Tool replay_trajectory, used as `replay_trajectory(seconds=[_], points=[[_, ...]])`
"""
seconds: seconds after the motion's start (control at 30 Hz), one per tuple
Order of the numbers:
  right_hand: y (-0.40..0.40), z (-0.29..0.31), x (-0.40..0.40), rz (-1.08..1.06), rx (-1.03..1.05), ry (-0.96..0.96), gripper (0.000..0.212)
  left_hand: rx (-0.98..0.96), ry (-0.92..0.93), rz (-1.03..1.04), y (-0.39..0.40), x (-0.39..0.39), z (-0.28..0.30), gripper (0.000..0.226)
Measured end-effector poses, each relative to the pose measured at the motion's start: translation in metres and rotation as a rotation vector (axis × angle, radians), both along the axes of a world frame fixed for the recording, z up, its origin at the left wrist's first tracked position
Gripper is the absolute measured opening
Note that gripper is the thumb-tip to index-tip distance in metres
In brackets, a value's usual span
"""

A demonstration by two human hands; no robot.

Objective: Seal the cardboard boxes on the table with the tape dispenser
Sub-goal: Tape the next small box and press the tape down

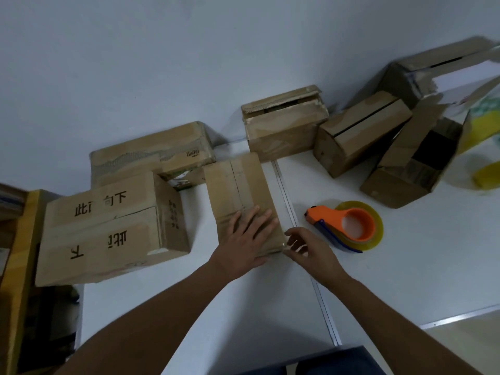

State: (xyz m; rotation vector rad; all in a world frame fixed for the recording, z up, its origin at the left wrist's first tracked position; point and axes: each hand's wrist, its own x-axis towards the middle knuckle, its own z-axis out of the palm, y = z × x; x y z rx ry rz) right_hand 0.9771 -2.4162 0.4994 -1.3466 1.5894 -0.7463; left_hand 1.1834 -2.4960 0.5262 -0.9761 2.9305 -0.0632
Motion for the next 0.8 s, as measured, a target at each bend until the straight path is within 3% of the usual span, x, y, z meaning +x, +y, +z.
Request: replay_trajectory(seconds=[0.17,0.33,0.5,0.63,0.73,0.8], points=[[-0.028,0.013,-0.002,0.255,-0.057,0.255,0.023,-0.056,-0.002,-0.012,0.0,-0.001,-0.003,0.091],[-0.025,0.011,0.013,0.215,0.007,0.37,0.028,-0.065,-0.007,-0.004,-0.001,-0.001,-0.005,0.09],[-0.002,0.02,0.003,0.291,0.059,0.437,0.035,0.152,0.022,-0.095,0.002,0.004,0.0,0.08],[0.019,0.035,-0.003,0.192,0.015,0.448,0.032,0.588,0.279,0.133,-0.01,0.001,0.02,0.058],[0.014,0.049,0.015,0.156,-0.165,0.483,0.023,0.598,0.664,0.474,-0.013,0.018,0.037,0.051],[0.006,0.055,0.035,0.233,-0.248,0.537,0.024,0.644,0.92,0.752,-0.002,0.039,0.041,0.034]])
